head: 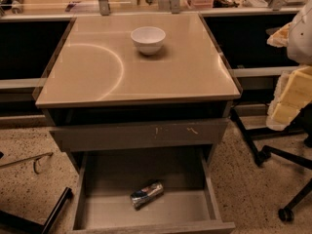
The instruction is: Pick redbull can from middle drawer and place on counter
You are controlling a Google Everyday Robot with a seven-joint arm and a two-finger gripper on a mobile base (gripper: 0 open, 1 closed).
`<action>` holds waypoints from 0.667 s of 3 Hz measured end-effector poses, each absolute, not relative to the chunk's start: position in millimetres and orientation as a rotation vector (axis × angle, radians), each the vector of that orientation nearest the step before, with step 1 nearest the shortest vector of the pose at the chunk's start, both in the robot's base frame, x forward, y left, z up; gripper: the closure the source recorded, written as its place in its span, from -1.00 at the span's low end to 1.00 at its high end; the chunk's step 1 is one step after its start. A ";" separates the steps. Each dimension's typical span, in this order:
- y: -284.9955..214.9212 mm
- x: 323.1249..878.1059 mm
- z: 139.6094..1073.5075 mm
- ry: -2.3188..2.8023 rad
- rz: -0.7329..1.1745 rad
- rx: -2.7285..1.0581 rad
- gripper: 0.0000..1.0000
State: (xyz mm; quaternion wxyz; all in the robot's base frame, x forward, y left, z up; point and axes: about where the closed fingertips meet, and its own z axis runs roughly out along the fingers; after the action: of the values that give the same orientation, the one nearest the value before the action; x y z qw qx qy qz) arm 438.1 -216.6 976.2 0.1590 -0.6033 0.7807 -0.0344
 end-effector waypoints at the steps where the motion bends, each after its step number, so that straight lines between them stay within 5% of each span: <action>1: -216.6 438.1 976.2 2.232 -0.098 -1.725 -1.00; 2: -206.9 448.1 949.5 2.195 -0.075 -1.733 -1.00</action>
Offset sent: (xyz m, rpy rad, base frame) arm 0.0391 0.0369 -0.1095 0.0955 -0.0262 0.0926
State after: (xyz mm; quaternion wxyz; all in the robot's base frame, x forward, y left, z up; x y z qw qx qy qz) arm 448.1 -206.9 949.5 0.1711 -0.6102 0.7731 -0.0266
